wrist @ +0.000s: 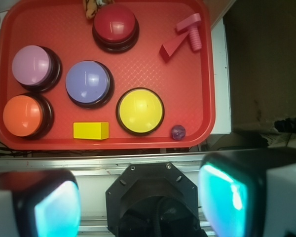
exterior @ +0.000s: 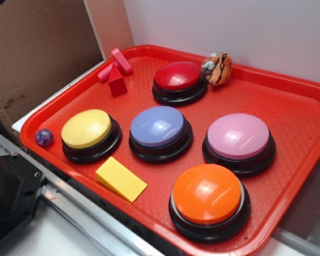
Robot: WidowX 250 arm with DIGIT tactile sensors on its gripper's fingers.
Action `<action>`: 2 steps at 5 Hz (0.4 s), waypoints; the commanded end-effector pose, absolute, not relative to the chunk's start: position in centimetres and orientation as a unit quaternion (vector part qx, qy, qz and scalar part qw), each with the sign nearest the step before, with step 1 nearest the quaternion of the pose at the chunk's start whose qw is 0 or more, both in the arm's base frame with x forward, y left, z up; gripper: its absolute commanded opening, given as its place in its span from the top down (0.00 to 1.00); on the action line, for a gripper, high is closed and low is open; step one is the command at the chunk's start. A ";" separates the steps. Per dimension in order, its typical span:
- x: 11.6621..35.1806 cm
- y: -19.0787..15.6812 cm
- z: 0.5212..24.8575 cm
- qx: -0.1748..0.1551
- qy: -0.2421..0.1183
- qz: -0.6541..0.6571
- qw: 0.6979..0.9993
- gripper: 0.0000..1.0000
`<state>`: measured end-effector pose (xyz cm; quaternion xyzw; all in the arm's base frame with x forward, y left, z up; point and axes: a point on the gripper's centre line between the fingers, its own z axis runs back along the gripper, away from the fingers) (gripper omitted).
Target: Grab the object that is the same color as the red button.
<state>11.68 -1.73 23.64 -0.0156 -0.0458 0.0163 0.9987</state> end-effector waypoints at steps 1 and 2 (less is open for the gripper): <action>11.7 -1.7 23.6 -0.016 -0.046 0.016 0.999 0.00; 14.4 -0.4 21.4 -0.026 -0.047 0.116 0.992 0.00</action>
